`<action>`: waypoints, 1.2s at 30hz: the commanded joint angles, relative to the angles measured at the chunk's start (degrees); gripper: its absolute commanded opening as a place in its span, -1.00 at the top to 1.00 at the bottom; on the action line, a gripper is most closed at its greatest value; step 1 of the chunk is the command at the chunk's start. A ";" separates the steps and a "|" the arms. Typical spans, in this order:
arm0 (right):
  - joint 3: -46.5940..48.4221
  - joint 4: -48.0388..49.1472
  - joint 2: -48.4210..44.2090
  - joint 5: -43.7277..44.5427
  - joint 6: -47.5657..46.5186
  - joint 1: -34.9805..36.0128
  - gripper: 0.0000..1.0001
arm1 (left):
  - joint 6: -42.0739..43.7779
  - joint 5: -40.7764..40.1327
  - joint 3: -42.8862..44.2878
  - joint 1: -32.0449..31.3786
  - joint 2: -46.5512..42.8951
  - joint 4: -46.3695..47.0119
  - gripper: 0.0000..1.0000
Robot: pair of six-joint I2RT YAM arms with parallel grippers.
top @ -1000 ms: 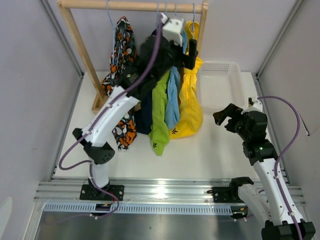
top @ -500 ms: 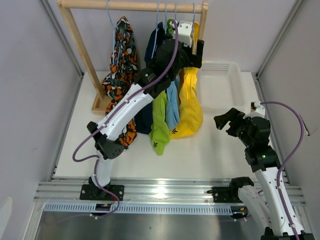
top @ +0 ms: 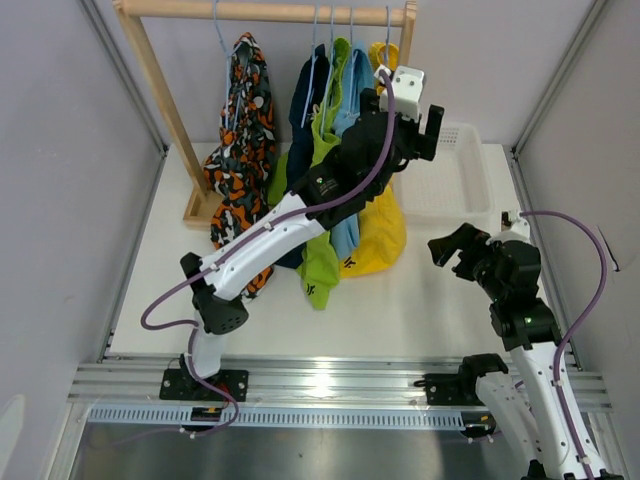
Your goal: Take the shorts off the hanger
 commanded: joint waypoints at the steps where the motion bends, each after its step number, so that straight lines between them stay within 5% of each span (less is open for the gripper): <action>1: 0.20 -0.06 -0.86 -0.60 0.25 0.23 -0.99 | 1.62 -6.08 -3.10 -0.03 -5.49 4.26 -0.75; 9: 0.46 -1.64 -2.00 -0.60 -0.28 0.23 -0.99 | 2.85 -10.92 -0.47 1.11 -3.29 4.70 -0.76; 26: 0.28 -2.78 -2.97 -0.33 -0.37 0.23 -0.99 | -1.97 -1.88 5.76 7.61 6.01 4.27 -0.66; 32: 0.11 -2.69 -2.71 -0.24 -0.37 0.23 -0.99 | -4.00 0.33 5.25 8.14 7.34 4.09 -0.47; 35: 0.11 -2.52 -2.53 -0.24 -0.37 0.23 -0.99 | -3.65 -0.46 5.33 8.40 7.87 4.71 -0.25; 36: 0.02 -2.60 -2.53 -0.33 -0.45 0.23 -0.99 | -3.83 -1.07 5.59 8.58 8.22 4.53 0.00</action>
